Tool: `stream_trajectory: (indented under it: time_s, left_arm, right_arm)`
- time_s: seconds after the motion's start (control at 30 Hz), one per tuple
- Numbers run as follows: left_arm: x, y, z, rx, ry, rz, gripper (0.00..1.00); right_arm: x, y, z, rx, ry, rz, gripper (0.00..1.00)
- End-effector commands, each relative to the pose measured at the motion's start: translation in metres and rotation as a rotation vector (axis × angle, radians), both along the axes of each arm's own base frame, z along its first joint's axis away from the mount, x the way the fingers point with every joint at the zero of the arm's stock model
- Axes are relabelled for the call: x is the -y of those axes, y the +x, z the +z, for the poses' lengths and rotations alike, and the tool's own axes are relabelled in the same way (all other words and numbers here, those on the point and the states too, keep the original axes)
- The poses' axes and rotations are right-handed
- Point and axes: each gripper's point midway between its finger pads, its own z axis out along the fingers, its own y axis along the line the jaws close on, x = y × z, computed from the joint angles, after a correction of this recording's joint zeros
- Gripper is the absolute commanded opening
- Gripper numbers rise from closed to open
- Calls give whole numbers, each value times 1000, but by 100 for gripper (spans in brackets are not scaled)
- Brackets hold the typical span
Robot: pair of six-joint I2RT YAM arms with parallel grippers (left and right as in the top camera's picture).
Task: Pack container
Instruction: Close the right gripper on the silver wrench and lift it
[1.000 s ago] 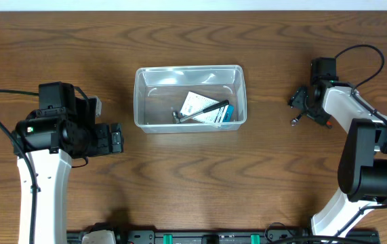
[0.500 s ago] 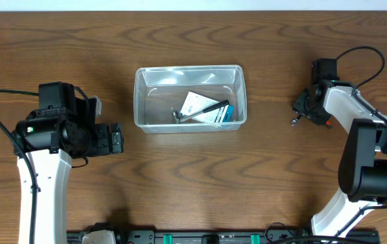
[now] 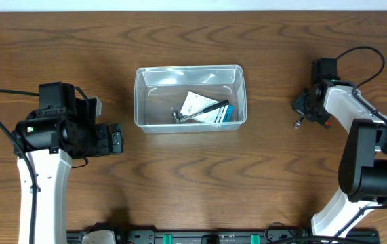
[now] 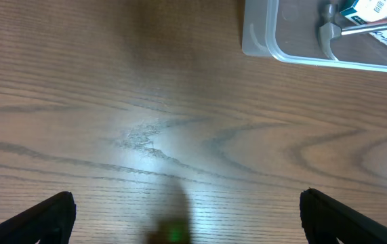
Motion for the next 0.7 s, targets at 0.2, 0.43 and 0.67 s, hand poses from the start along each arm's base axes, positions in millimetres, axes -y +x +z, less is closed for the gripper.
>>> stream_trajectory:
  time_s: [0.2, 0.43, 0.67]
  left_arm:
    - [-1, 0, 1, -1, 12, -3, 98]
    - [-1, 0, 1, -1, 12, -3, 98]
    - [-1, 0, 1, -1, 12, -3, 98]
  right_arm:
    - [-12, -19, -23, -97, 51, 65, 1]
    - [-14, 3, 19, -46, -42, 252, 1]
    - [-32, 35, 86, 88, -151, 483, 1]
